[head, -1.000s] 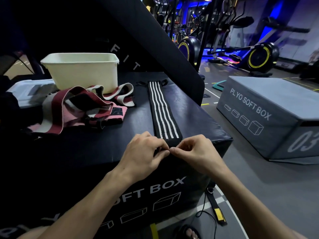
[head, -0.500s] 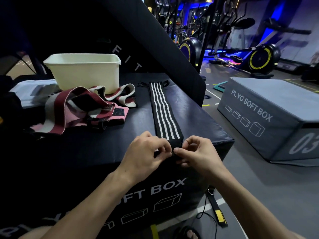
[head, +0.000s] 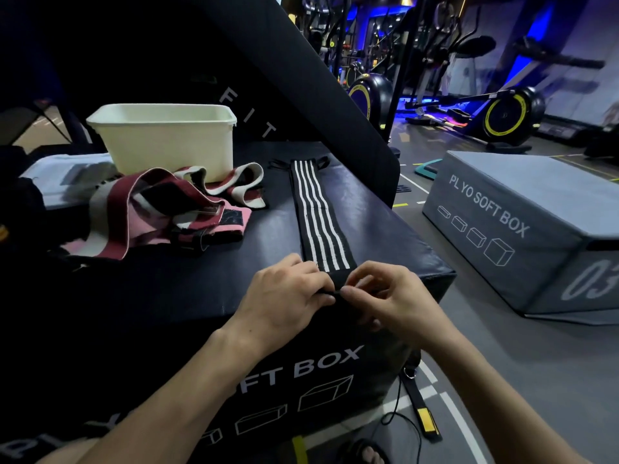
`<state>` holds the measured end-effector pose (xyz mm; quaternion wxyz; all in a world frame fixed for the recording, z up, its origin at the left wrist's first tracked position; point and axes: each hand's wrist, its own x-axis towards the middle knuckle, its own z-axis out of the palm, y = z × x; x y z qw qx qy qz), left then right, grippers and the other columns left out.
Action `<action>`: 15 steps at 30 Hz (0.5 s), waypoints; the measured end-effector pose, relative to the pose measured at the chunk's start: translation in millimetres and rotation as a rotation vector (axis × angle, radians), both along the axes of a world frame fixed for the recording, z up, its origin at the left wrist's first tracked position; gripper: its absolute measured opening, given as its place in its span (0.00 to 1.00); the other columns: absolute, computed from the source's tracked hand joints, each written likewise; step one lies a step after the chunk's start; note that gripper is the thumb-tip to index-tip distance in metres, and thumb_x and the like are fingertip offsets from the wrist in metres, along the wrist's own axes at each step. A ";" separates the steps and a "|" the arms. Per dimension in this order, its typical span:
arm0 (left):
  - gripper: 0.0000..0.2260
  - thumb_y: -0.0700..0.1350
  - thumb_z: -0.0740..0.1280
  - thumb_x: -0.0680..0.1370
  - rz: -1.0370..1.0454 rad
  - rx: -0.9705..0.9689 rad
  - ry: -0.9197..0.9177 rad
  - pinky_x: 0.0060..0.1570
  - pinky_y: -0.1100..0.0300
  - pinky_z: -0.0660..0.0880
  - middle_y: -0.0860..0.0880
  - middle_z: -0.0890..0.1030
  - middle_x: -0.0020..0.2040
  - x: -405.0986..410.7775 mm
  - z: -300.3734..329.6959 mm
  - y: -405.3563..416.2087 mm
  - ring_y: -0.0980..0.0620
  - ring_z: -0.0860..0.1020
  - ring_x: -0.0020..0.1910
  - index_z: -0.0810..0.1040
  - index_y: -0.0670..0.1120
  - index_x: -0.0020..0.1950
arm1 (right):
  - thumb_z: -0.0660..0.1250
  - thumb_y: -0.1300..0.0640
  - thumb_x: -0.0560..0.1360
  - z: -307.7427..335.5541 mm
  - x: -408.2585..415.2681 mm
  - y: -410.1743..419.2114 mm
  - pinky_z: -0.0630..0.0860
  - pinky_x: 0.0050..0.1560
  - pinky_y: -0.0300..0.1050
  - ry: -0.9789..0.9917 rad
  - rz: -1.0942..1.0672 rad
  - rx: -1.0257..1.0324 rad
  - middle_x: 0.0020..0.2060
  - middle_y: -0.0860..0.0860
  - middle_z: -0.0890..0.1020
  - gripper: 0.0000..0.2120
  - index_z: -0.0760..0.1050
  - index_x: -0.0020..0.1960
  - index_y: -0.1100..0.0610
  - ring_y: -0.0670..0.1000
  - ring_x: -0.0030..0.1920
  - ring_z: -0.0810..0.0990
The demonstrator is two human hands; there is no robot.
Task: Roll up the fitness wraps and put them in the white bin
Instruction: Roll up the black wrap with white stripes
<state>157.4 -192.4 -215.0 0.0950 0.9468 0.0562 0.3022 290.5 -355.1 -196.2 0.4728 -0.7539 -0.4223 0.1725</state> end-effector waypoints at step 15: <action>0.04 0.52 0.77 0.75 0.143 -0.593 0.099 0.43 0.62 0.79 0.60 0.84 0.35 15.1 13.8 7.6 0.64 0.81 0.37 0.85 0.55 0.41 | 0.72 0.54 0.79 3.1 16.1 15.4 0.79 0.30 0.42 -0.037 -0.022 -0.116 0.31 0.54 0.84 0.09 0.83 0.42 0.57 0.52 0.31 0.85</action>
